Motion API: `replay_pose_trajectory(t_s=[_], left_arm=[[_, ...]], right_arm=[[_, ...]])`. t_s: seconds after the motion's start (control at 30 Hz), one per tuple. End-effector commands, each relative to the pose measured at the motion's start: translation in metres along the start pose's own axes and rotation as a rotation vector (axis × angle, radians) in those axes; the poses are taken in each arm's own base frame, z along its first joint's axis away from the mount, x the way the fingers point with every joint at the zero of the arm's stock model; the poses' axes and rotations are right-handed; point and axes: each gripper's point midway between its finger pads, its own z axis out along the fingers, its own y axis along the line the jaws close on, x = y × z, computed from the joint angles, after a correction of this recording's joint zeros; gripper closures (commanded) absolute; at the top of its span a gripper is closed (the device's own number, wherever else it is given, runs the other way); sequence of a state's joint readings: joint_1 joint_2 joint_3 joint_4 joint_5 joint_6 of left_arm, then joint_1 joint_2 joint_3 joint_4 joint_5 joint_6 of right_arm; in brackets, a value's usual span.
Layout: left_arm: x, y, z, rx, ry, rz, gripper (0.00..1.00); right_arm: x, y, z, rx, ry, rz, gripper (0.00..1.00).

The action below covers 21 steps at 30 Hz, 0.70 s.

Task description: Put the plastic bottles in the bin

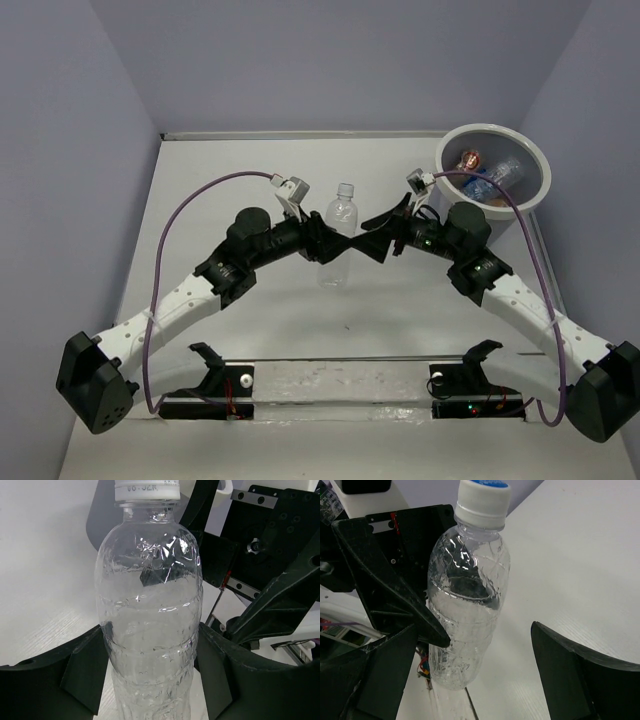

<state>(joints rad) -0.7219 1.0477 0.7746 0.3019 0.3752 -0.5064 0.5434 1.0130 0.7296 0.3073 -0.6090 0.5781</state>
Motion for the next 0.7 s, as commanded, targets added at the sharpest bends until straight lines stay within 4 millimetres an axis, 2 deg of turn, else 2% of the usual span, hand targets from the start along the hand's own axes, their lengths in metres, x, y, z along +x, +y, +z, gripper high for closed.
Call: replay_pose_trajectory(t_s=[0.0,0.1,0.2,0.33,0.4,0.6,0.63,0.67], left_arm=[[-0.016,-0.022,0.000,0.073,-0.038,0.039,0.27],[-0.007,-0.026,0.001,0.091,-0.010,0.045,0.27],[0.002,-0.036,0.005,0.130,0.028,0.062,0.27],[0.010,-0.043,0.010,0.148,0.061,0.082,0.27],[0.011,-0.042,0.012,0.140,0.061,0.085,0.27],[0.001,-0.041,0.012,0.104,0.016,0.096,0.25],[-0.001,-0.041,0.011,0.101,0.008,0.097,0.25],[-0.002,-0.041,0.011,0.099,0.003,0.102,0.23]], right_arm=[[-0.041,0.013,-0.004,0.021,-0.096,-0.161,0.00],[-0.049,0.006,-0.004,0.076,-0.121,-0.153,0.00],[-0.043,0.000,0.003,0.077,-0.089,-0.122,0.00],[-0.038,0.007,0.010,0.006,-0.075,-0.068,0.00],[-0.038,0.013,0.012,-0.032,-0.079,-0.061,0.03],[-0.040,0.009,0.014,-0.016,-0.093,-0.023,0.21],[-0.040,0.008,0.014,-0.010,-0.098,-0.021,0.25],[-0.043,0.007,0.013,0.002,-0.112,-0.018,0.36]])
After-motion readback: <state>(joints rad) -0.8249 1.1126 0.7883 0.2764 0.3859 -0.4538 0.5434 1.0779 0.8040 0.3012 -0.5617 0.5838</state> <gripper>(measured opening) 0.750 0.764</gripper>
